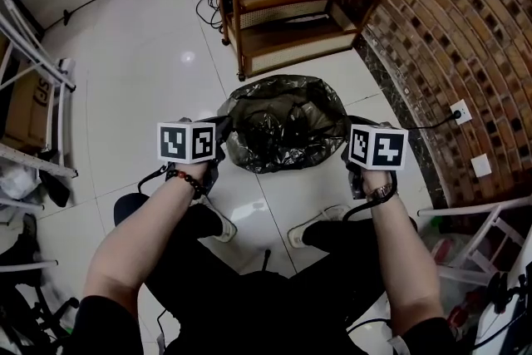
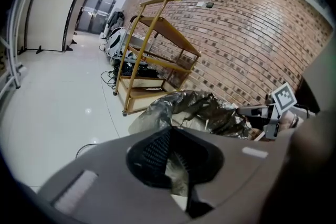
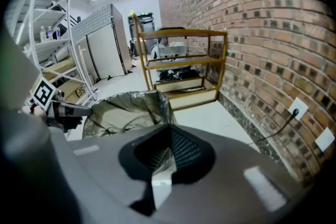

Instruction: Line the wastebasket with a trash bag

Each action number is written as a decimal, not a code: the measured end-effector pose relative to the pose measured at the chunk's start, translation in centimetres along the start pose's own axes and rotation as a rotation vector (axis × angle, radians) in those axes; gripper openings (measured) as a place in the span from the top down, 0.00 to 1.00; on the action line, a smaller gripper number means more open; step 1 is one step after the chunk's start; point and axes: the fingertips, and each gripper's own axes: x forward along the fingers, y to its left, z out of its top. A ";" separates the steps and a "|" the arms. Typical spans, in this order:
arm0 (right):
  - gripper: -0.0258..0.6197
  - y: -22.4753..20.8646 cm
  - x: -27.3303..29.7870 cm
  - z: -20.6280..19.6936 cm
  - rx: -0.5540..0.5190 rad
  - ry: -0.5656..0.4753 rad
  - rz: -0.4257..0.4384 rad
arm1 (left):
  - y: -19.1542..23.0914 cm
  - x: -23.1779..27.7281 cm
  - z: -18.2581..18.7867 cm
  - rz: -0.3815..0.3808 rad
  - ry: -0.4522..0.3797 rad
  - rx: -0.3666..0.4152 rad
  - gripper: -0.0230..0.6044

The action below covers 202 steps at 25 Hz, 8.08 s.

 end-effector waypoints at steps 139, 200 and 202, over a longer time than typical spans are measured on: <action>0.67 2.5 16.9 -13.8 0.401 0.297 0.215 | 7.4 11.4 -11.2 0.073 0.238 -0.179 0.53; 0.96 12.6 1.7 -2.4 -0.004 -0.204 0.268 | -8.1 0.3 -2.2 -0.057 -0.140 0.333 0.86; 0.96 13.1 1.5 -2.6 -0.025 -0.211 0.266 | -8.7 0.3 -2.5 -0.068 -0.145 0.347 0.89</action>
